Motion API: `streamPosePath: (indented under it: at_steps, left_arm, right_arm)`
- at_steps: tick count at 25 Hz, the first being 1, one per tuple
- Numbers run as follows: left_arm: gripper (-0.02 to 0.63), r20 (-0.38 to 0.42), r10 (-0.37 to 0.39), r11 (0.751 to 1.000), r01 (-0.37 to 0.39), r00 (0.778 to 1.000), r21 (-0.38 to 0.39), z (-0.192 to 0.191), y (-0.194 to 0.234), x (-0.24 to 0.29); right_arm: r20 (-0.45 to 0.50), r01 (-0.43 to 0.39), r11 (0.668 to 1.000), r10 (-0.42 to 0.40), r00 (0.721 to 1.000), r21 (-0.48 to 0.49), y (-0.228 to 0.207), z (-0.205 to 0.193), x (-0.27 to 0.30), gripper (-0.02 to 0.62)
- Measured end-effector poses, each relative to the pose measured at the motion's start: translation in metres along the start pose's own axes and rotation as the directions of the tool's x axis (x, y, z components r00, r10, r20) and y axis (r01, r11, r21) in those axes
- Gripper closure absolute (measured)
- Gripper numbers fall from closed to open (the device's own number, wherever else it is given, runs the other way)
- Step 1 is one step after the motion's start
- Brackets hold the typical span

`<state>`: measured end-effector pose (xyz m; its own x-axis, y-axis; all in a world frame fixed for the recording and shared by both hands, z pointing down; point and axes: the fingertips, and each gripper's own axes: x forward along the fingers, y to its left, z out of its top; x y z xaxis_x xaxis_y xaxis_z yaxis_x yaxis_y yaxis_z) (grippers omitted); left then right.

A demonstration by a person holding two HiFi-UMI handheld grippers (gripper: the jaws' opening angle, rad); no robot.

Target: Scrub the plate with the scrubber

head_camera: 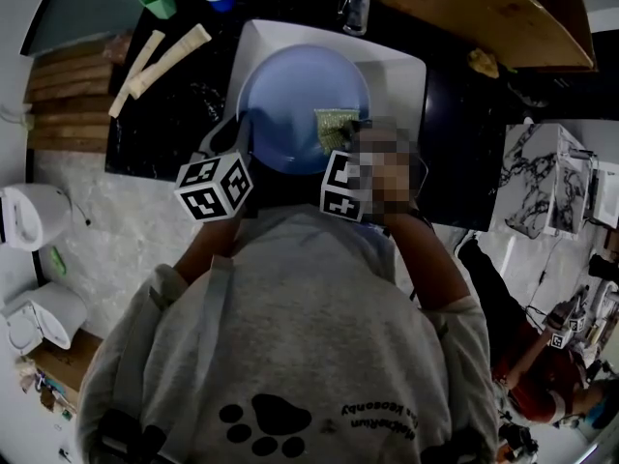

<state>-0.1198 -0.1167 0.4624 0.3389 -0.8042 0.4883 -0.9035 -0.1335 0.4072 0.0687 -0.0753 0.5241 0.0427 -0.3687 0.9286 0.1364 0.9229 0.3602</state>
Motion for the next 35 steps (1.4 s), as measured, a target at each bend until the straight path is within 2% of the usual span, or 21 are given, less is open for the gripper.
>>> streamPosePath:
  at_steps: [4,8,13,15,17,19,22,26,29,32,35]
  left_arm:
    - [0.584,0.015,-0.003,1.0,0.002,1.0,0.015,0.002,-0.002,-0.001]
    - [0.588,0.038,-0.007,0.999,0.006,0.999,0.044,0.006,-0.007,-0.004]
    - [0.589,0.05,-0.013,0.998,0.009,0.999,0.066,0.007,-0.01,-0.006]
    - [0.589,0.045,-0.013,0.998,0.01,0.999,0.067,0.005,-0.01,-0.007]
    - [0.589,0.035,-0.016,0.998,0.014,0.999,0.067,0.002,-0.011,-0.007]
    - [0.591,0.029,-0.019,0.998,0.017,0.999,0.068,-0.001,-0.012,-0.007]
    - [0.591,0.027,-0.017,0.998,0.016,0.999,0.066,-0.002,-0.012,-0.006]
    - [0.591,0.026,-0.014,0.998,0.013,1.0,0.063,-0.003,-0.012,-0.007]
    - [0.591,0.024,-0.013,0.998,0.011,1.0,0.062,-0.004,-0.011,-0.006]
    - [0.591,0.02,-0.012,0.998,0.011,1.0,0.059,-0.004,-0.01,-0.006]
    - [0.59,0.012,-0.016,0.998,0.015,1.0,0.053,-0.005,-0.01,-0.004]
  right_arm:
    - [0.054,-0.147,0.988,0.145,0.988,0.039,0.025,0.017,-0.01,0.528]
    - [0.113,-0.285,0.957,0.278,0.954,0.047,0.046,0.033,-0.021,0.528]
    - [0.153,-0.385,0.923,0.379,0.913,0.012,0.059,0.046,-0.03,0.528]
    - [0.198,-0.44,0.898,0.43,0.881,0.005,0.066,0.054,-0.038,0.528]
    - [0.251,-0.503,0.864,0.488,0.836,-0.007,0.076,0.066,-0.048,0.528]
    - [0.276,-0.535,0.844,0.521,0.808,-0.029,0.084,0.075,-0.055,0.528]
    - [0.314,-0.563,0.825,0.545,0.777,-0.037,0.086,0.083,-0.062,0.528]
    - [0.402,-0.615,0.788,0.567,0.719,-0.013,0.082,0.092,-0.075,0.528]
    - [0.455,-0.63,0.776,0.561,0.692,0.003,0.077,0.094,-0.082,0.528]
    - [0.524,-0.626,0.779,0.518,0.676,0.038,0.067,0.095,-0.092,0.529]
    - [0.616,-0.611,0.778,0.41,0.672,0.148,0.049,0.09,-0.106,0.529]
